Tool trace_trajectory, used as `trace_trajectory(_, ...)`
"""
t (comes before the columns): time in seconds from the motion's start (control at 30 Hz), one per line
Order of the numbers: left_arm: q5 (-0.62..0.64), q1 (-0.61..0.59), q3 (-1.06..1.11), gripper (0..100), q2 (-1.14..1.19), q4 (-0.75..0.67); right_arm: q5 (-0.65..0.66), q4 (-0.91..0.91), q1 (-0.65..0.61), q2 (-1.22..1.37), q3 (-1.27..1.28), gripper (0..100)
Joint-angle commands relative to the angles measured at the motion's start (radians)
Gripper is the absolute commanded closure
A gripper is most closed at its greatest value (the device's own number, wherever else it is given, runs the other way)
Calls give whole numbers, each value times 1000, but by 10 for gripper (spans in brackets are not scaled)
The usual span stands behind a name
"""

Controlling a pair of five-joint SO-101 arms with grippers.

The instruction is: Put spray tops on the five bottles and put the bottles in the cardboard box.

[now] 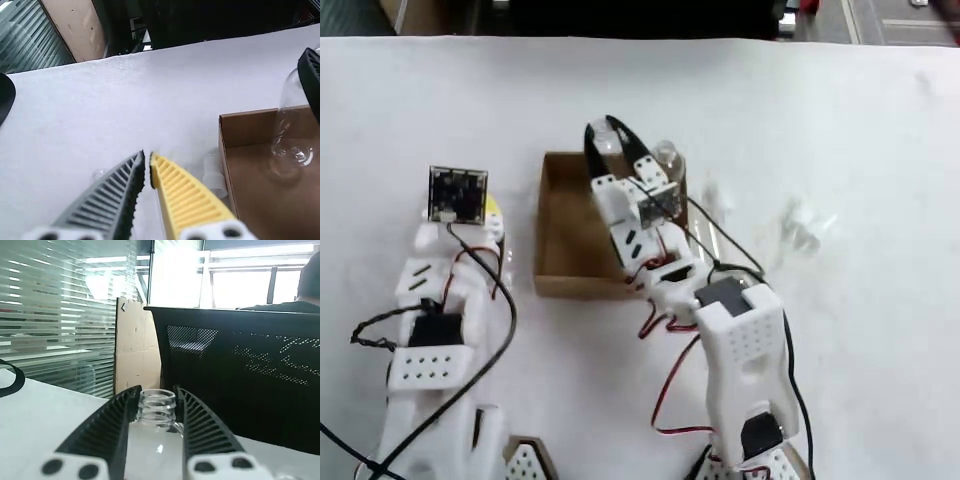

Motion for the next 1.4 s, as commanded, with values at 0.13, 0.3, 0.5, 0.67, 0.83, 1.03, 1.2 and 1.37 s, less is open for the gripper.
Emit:
trace_trajectory(0.13, 3, 1, -11, 973, -28, -29, 100, -30, 7, -28, 20, 983)
trace_trajectory(0.3, 3, 1, -11, 973, -28, -29, 98, -31, 13, -22, 51, 983)
trace_trajectory(0.5, 3, 1, -11, 973, -28, -28, 98, -31, 15, -27, 55, 981)
trace_trajectory(0.67, 3, 1, -11, 973, -28, -28, 98, -31, 13, -21, 55, 981)
trace_trajectory(0.83, 3, 1, -11, 973, -28, -28, 98, -24, 8, -21, 49, 980)
trace_trajectory(1.03, 3, 1, -11, 973, -28, -26, 98, -22, 7, -21, 49, 872)
trace_trajectory(1.2, 3, 1, -11, 973, -28, -26, 98, -21, -2, -19, 54, 819)
trace_trajectory(1.37, 3, 1, -11, 973, -28, -26, 98, -21, -2, -19, 54, 819)
